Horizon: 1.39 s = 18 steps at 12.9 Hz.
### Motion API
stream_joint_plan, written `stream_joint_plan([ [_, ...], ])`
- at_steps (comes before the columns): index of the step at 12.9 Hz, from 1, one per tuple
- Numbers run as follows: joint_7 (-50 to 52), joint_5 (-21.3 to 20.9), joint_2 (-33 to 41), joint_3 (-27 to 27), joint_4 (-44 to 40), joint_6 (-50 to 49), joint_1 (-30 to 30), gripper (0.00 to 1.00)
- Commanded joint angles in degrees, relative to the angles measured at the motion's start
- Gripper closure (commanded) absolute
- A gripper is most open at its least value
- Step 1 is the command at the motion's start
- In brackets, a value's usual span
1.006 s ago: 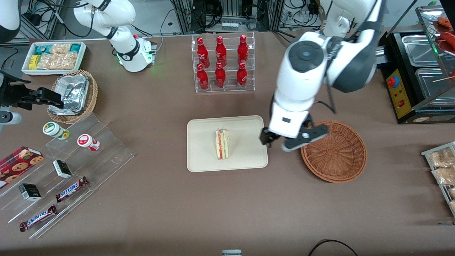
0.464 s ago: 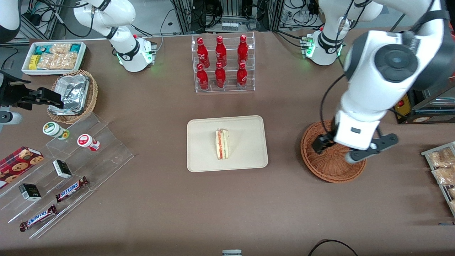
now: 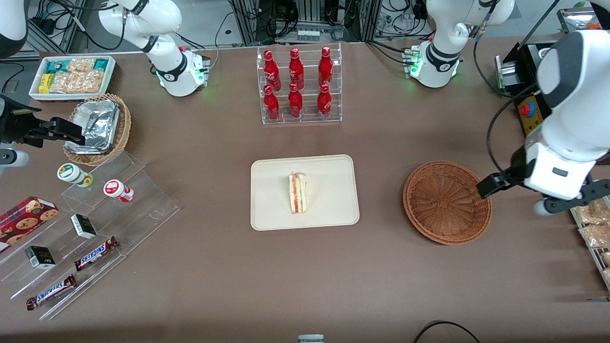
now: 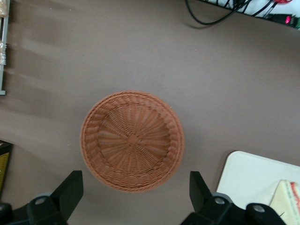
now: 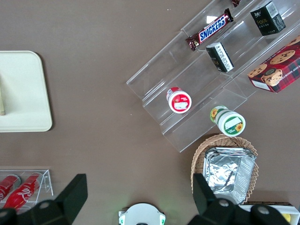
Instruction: Place sandwich from basket to tray
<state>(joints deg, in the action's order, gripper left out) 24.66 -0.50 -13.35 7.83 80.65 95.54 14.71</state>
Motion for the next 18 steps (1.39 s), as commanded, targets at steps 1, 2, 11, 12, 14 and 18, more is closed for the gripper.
stream_joint_plan([
  [1, -2.9, 1.2, 4.6, -0.5, 5.8, 0.3, -1.6, 0.00],
  [2, -3.8, 1.2, 5.8, -0.4, 7.1, 0.3, -1.6, 0.00],
  [11, -12.0, 1.3, 13.1, -0.4, 15.8, 0.0, -7.0, 0.00],
  [12, -12.7, 1.4, 13.4, -0.4, 16.0, 0.0, -7.1, 0.00],
  [14, -14.4, 1.9, 13.7, -0.3, 16.4, -0.1, -8.5, 0.00],
  [18, -20.8, 3.4, 14.7, -0.3, 17.4, -0.9, -9.4, 0.00],
])
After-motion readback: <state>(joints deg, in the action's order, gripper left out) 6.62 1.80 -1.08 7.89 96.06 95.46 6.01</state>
